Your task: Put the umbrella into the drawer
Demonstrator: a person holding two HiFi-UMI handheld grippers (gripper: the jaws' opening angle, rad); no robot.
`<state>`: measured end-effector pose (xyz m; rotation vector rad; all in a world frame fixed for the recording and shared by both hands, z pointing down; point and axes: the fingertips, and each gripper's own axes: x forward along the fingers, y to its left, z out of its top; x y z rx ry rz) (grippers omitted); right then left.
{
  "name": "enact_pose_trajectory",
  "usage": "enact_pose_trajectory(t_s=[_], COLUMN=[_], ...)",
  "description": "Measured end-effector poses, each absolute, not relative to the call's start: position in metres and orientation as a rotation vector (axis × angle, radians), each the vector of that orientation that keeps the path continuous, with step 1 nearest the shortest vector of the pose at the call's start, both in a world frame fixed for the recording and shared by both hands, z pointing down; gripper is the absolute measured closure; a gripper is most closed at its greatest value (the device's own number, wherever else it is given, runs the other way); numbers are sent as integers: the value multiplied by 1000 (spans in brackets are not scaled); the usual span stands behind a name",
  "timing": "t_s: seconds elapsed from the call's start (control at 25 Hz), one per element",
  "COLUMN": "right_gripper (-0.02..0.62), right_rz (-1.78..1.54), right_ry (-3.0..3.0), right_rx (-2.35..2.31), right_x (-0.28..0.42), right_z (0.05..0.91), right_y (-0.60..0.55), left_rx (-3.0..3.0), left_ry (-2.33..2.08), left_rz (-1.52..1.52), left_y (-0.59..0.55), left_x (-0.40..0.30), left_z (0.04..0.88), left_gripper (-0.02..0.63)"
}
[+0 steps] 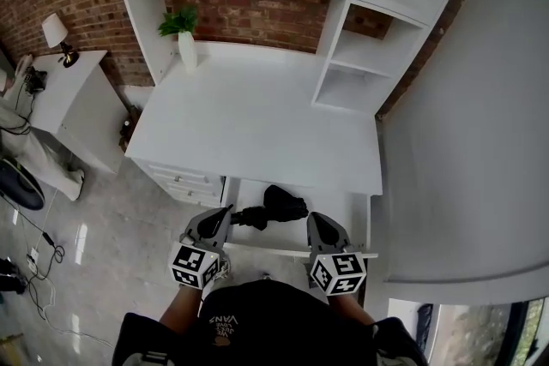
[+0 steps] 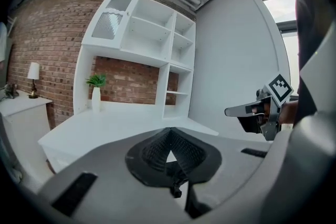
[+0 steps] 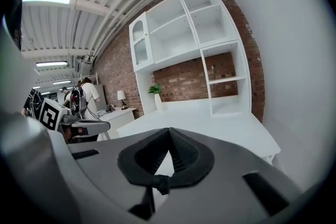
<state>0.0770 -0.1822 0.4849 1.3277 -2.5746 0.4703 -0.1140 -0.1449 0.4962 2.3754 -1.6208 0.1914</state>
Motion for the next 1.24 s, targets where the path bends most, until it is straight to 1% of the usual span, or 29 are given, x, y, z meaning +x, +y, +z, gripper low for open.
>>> enact_pose_trajectory(t_s=[0.52,1.24], right_gripper=[594,595], right_rz=[522,527], right_ry=[-2585,-2575], right_rx=[1211,1182], right_x=[98,99], right_z=[503,514], right_y=[-157,-156], left_rx=[2254,2207], left_ry=[-1730,-1782], left_rz=[174,151], left_y=[-106,-90], left_x=[-100,-99], left_z=[506,507], left_gripper=[600,600])
